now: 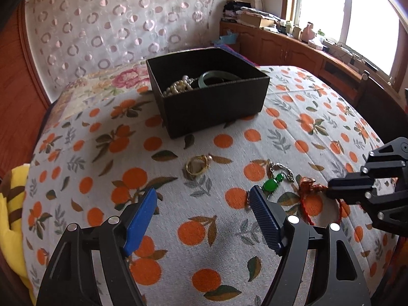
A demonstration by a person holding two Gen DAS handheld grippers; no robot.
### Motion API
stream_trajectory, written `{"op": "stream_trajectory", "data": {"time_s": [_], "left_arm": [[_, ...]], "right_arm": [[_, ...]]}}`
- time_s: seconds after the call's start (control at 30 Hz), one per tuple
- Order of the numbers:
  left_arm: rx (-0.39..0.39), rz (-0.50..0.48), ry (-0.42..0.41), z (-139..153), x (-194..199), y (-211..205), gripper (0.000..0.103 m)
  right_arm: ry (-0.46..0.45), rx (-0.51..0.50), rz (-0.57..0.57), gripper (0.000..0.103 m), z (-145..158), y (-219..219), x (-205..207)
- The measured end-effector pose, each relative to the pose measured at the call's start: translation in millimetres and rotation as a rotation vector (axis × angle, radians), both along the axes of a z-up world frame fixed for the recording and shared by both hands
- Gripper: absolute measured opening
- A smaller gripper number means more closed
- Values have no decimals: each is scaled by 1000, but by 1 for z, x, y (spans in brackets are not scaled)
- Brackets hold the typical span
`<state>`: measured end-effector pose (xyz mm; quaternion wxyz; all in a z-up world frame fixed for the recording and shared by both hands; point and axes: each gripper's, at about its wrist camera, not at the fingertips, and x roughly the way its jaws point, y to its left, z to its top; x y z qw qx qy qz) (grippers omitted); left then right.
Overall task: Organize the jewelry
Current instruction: 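Reach the left tool to the green-bead pendant while the right tool grasps the red cord bracelet, then close the left tool on the green-bead pendant while the right tool lifts the red cord bracelet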
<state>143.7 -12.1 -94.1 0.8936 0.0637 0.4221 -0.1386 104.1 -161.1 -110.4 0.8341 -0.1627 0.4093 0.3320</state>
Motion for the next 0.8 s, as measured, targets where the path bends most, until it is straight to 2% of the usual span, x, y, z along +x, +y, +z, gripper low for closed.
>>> {"op": "stream_trajectory", "data": {"time_s": [0.27, 0.6, 0.63, 0.8], "left_arm": [[5, -24, 18, -6, 0, -9, 72], [3, -57, 14, -3, 0, -21, 72], [1, -64, 12, -2, 0, -23, 71], [0, -94, 13, 0, 3, -35, 49]], "right_arm": [[-23, -6, -51, 6, 1, -20, -14], [-35, 4, -59, 7, 0, -22, -13], [-33, 6, -59, 7, 0, -22, -13], [-34, 5, -59, 7, 0, -22, -14]]}}
